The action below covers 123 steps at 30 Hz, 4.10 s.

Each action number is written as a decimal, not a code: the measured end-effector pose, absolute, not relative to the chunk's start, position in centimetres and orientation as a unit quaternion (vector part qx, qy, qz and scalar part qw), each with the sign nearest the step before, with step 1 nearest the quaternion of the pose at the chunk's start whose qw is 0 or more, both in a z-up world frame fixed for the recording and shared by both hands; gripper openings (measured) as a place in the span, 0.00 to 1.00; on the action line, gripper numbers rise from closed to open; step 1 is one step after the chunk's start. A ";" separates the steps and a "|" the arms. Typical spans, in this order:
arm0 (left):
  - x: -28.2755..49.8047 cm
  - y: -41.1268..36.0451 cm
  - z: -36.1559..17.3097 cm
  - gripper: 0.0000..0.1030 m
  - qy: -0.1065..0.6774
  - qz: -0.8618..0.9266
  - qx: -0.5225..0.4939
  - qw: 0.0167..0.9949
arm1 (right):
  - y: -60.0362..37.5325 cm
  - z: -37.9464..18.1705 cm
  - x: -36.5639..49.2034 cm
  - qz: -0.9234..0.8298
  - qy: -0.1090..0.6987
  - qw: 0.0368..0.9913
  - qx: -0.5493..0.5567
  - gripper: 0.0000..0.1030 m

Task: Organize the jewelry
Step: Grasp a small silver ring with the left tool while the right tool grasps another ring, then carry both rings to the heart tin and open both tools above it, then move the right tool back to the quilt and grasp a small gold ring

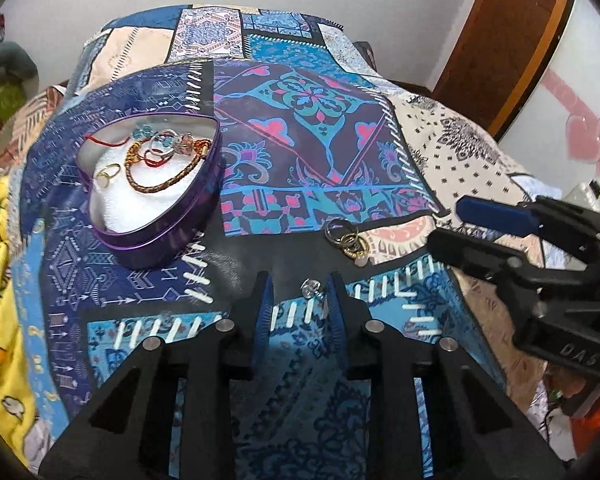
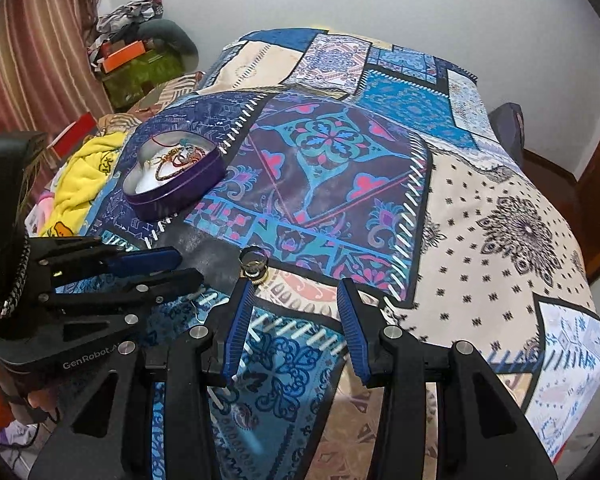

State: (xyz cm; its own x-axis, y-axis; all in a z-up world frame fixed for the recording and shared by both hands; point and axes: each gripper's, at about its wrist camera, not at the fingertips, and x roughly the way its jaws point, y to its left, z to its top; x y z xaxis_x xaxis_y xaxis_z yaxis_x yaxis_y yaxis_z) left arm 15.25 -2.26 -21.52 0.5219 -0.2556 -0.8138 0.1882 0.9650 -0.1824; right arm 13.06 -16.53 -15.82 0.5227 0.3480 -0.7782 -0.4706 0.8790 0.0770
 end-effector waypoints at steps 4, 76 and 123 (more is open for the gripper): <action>15.5 -2.5 -22.0 0.08 0.471 -0.133 -0.038 0.871 | -15.9 -16.3 13.7 0.247 0.433 0.864 -0.067 0.38; 18.2 7.8 -13.4 0.08 0.340 -0.054 -0.038 0.938 | -5.4 -12.9 18.5 0.370 0.378 0.847 -0.050 0.20; 13.8 5.3 -10.9 0.40 0.352 -0.040 -0.042 0.934 | -12.8 -9.6 14.6 0.285 0.350 0.889 -0.080 0.39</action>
State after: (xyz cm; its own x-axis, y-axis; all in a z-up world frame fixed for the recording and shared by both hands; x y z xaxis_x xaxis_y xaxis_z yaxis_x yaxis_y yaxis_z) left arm 13.84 5.28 -10.92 0.7491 -0.1040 -0.6542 0.0446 0.9933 -0.1069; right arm 14.64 -12.82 -9.64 0.5923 0.4500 -0.6683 -0.5624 0.8249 0.0570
